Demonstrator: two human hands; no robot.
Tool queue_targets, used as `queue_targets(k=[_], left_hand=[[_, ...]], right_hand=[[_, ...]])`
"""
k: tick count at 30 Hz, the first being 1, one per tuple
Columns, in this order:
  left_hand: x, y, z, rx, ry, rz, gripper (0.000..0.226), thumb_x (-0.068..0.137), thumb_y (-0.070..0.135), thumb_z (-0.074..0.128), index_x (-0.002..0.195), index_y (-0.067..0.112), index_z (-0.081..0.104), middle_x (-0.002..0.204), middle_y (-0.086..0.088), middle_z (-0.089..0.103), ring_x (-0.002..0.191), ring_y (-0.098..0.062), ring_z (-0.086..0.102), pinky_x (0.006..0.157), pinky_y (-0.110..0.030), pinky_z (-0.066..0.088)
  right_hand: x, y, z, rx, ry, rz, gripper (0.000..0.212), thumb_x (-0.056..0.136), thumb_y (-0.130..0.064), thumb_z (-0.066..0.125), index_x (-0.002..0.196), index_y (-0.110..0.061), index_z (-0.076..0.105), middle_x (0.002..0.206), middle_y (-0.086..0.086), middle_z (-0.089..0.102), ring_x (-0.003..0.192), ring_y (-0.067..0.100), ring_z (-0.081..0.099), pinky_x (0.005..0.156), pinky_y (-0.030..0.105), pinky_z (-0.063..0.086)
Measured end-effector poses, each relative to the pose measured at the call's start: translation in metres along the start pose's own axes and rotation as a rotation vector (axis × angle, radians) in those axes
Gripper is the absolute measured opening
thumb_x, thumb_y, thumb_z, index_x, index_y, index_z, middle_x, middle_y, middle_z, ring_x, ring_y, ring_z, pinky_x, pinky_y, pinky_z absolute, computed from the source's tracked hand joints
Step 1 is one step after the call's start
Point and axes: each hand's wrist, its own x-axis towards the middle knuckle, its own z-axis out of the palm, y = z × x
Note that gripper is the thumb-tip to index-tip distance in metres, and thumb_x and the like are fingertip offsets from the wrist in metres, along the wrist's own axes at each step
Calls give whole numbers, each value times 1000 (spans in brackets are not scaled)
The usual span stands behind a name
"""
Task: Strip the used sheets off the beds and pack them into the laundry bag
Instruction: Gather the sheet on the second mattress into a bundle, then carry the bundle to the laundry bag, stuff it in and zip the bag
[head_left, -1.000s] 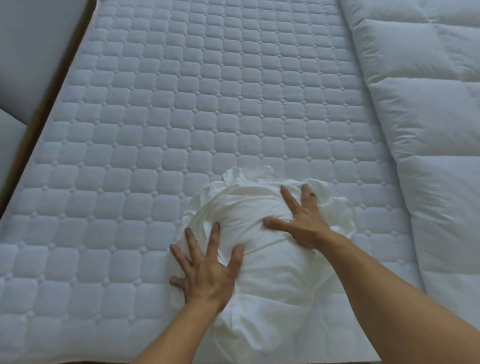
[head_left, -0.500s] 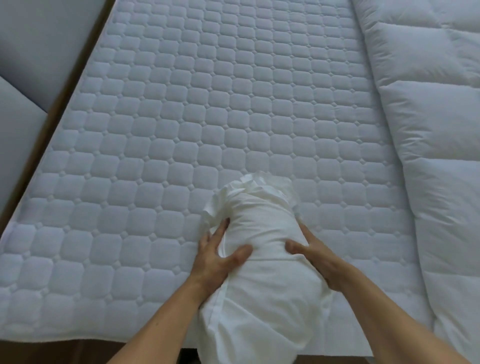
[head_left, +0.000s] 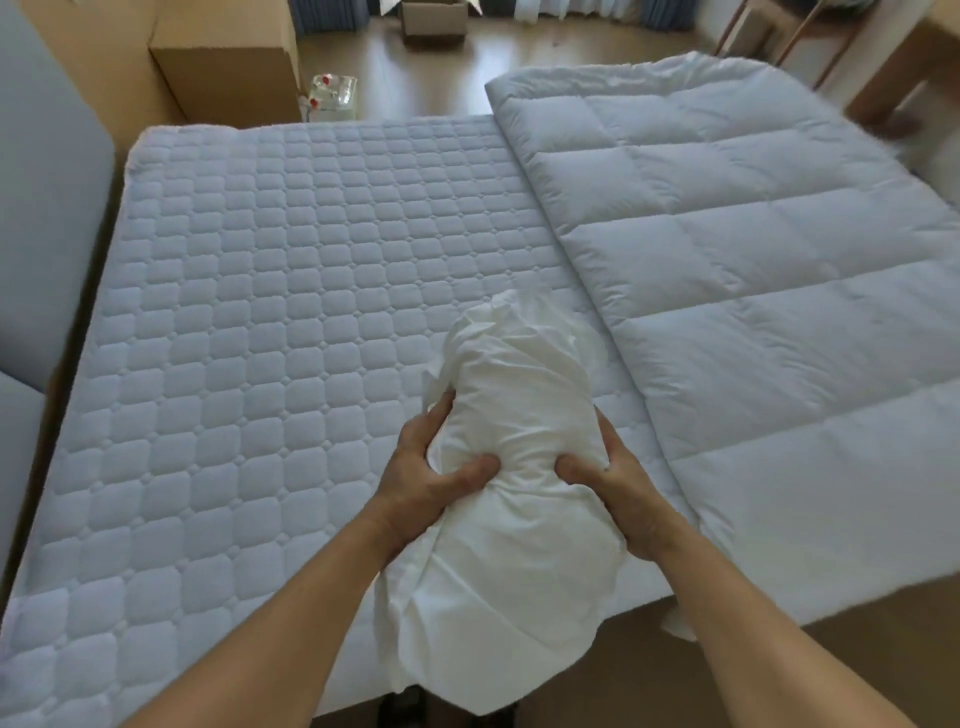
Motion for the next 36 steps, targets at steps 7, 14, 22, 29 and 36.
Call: queue_targets(k=[7,14,22,29,36], left_hand=[[-38,104,54,125,-174,157,104,45,69,77,141,51,43,141,16,44,127,-7,49,105,-29,44],[-56,187,190,265,-431,349,107,47,73,73,146,51,39,142,17,42,127,-4,43,105,-28,34],[-95,230,400,293,-686,492,98,52,76,74,142,54,43,148,16,44,134,-8,44,115,-41,36],[-111,256,531,295,-812,550,95,55,78,73,142,58,39,149,17,44,135,-11,44,114,-44,36],[-79,289,641,243,-920,581,78,55,74,74,127,67,46,144,18,49,131,-9,49,112,-39,39]], right_hand=[[-114,-64,-57,43,224,-125,89,47,-62,80,128,-64,41,129,-19,56,115,7,59,91,30,51],[-222,-73,-162,127,544,-225,80,48,-67,78,117,-71,38,124,-30,54,113,0,56,95,32,48],[-356,-46,-316,159,834,-245,86,57,-62,82,132,-63,40,128,-19,60,112,6,60,83,26,52],[-419,-32,-414,67,1055,-219,105,49,-73,74,145,-55,32,137,-10,57,120,19,59,97,42,51],[-417,-33,-515,82,1150,-232,96,53,-71,77,139,-59,37,138,-13,55,121,18,58,101,50,51]])
